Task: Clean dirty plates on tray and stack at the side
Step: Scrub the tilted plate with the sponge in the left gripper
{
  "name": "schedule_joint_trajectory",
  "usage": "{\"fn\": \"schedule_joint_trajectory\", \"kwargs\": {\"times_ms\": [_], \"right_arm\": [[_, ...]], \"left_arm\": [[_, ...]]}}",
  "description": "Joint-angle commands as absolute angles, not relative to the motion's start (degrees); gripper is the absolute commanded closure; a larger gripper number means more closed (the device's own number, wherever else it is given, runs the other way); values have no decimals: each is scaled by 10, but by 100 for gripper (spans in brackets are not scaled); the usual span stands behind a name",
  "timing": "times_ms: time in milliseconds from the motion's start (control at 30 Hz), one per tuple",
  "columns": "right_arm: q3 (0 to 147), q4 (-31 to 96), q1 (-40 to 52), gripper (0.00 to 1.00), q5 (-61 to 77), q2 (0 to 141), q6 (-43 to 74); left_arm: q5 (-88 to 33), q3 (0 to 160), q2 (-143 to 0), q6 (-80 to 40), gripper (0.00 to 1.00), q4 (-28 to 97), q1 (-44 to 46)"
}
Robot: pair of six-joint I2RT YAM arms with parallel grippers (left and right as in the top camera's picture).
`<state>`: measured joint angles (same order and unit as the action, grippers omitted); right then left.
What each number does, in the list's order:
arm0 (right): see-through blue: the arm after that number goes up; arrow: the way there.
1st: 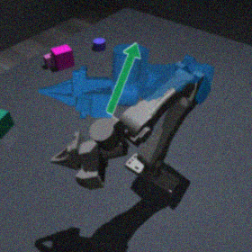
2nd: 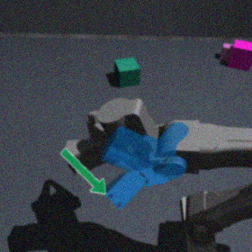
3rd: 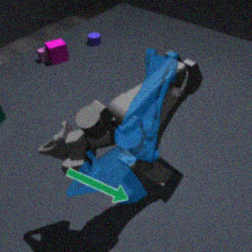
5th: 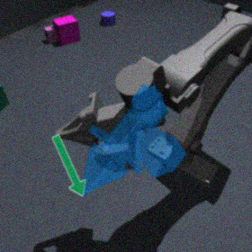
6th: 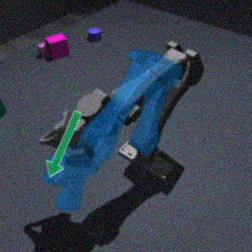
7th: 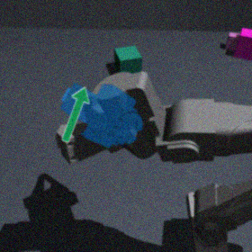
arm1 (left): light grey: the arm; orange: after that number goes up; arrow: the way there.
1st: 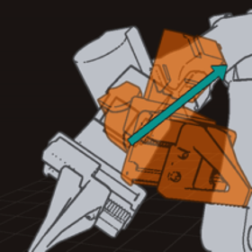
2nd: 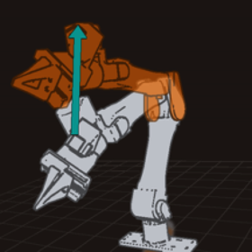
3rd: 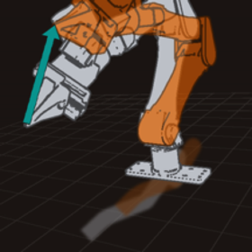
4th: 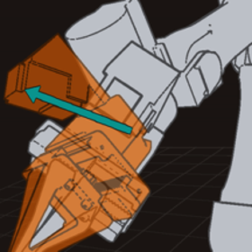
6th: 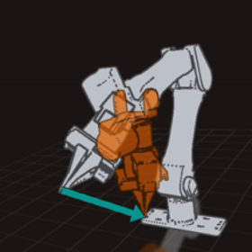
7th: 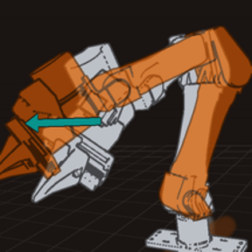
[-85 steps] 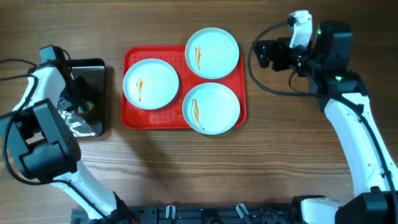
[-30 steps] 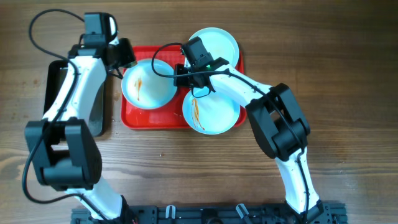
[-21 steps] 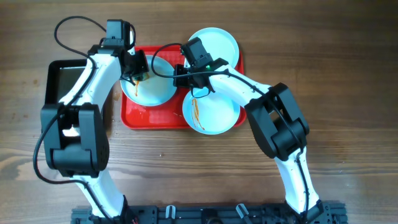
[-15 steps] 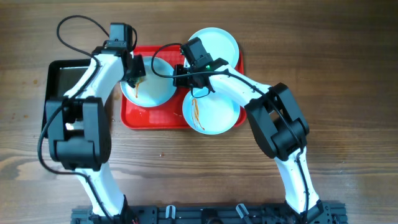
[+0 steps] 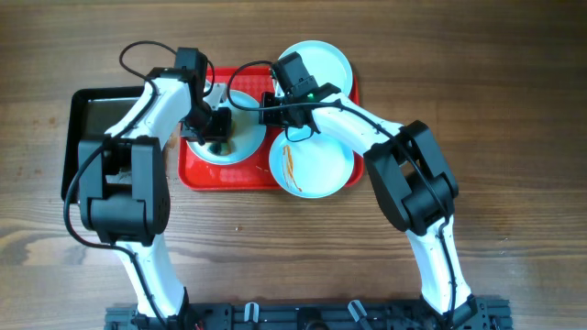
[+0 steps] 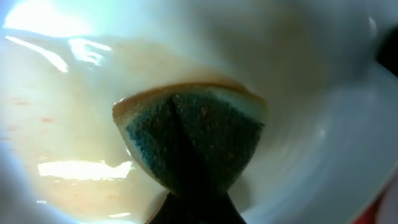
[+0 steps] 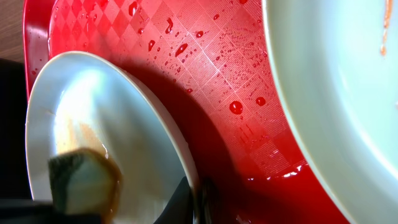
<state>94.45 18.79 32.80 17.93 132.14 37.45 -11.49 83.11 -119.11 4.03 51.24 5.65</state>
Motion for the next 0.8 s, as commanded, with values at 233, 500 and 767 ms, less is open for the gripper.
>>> {"fn": "schedule_joint_trajectory", "kwargs": {"times_ms": [233,500,767], "right_arm": [[952,184,325,95,189,1338,390],[952,185,322,95,189,1338,390],[952,185,321,95,189,1338,390]], "left_arm": [[10,815,-1220,-209,96,295,73],[126,815,-1220,-252,96,362,73],[-235,815,-1220,-31,96,481,73]]}}
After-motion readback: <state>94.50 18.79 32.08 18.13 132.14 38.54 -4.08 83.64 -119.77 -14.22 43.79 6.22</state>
